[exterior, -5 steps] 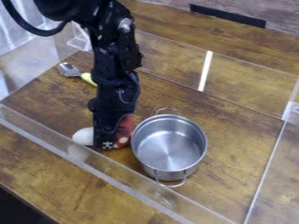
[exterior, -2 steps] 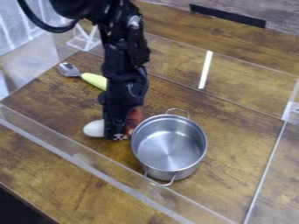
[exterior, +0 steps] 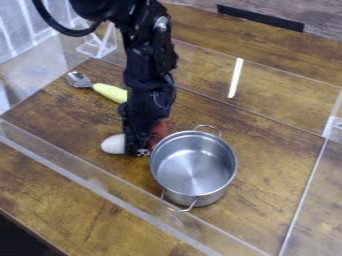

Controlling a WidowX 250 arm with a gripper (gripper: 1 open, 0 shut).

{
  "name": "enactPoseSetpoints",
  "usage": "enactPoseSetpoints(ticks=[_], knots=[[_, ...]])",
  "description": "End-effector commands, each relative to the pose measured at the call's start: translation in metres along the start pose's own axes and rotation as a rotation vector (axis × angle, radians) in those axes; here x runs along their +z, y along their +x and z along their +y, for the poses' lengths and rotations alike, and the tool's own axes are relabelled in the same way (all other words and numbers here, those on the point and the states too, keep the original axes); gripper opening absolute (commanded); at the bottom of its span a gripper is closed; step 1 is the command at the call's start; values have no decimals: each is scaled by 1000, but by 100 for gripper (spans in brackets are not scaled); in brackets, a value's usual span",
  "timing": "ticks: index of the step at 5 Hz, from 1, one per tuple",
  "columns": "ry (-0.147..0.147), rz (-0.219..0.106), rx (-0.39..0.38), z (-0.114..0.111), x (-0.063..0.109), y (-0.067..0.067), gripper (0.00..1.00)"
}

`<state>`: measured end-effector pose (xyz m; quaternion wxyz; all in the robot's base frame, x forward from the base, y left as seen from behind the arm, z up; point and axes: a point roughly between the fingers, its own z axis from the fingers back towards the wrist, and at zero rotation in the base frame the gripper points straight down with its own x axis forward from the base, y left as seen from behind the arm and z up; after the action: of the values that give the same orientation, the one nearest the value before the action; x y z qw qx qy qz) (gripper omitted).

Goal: Put the mushroom in the silver pot

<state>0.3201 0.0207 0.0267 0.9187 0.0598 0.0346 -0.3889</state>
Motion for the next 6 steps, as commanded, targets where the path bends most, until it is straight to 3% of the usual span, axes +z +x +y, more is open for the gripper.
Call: enactPoseSetpoints(ticks=[1, 2, 4, 5, 6], knots=[[31, -27, 49, 4, 15, -10, 0], [23, -22, 105, 2, 18, -17, 0], [104, -44, 91, -20, 44, 5, 0], [146, -38, 139, -24, 71, 15, 0], [170, -42, 168, -32, 88, 26, 0]])
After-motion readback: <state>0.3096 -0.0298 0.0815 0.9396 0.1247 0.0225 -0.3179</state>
